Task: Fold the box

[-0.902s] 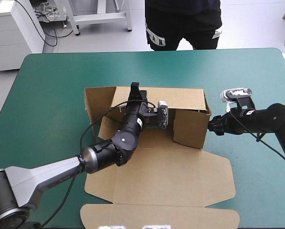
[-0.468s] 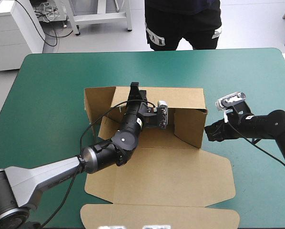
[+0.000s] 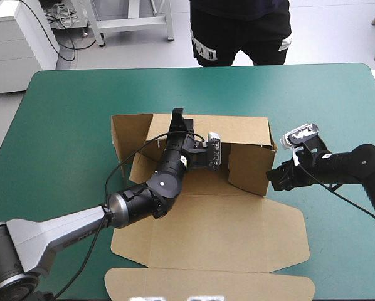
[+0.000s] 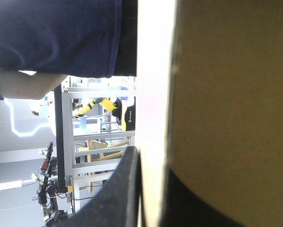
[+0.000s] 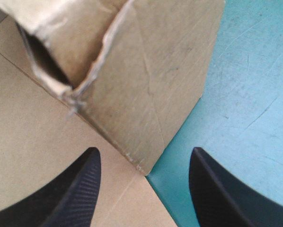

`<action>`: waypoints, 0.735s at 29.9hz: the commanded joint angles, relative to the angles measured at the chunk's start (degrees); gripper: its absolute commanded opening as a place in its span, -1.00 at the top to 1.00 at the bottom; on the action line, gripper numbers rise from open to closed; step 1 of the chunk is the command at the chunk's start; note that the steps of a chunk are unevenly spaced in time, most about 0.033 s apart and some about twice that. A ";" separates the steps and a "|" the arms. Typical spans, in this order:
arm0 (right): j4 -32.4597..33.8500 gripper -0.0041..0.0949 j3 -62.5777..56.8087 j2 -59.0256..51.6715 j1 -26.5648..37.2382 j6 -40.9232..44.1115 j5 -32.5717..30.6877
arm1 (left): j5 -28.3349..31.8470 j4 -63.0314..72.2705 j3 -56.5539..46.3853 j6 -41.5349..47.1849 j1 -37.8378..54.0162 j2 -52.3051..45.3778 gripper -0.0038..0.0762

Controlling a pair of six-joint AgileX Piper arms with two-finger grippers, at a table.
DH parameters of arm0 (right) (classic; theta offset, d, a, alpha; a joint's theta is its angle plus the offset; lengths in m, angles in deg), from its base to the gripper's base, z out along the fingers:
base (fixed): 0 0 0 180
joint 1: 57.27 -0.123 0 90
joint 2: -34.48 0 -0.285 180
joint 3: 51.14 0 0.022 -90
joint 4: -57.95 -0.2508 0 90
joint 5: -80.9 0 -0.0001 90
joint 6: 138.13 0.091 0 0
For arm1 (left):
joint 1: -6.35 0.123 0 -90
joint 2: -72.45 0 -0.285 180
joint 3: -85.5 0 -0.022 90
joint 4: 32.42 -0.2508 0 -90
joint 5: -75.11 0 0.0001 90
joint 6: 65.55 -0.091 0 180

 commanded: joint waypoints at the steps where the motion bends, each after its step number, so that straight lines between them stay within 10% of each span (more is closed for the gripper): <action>1: -3.19 -0.12 1.28 -0.72 -0.66 -0.74 3.38 | -1.19 1.20 1.06 0.89 -0.34 -2.24 0.92; 11: -3.41 -0.11 1.28 3.85 -10.67 1.58 17.93 | -1.89 1.20 1.06 0.89 -0.34 -2.24 0.92; 22: -3.13 -0.11 1.28 3.62 -10.67 1.83 16.76 | -1.76 1.20 1.06 0.89 -0.34 -2.24 0.92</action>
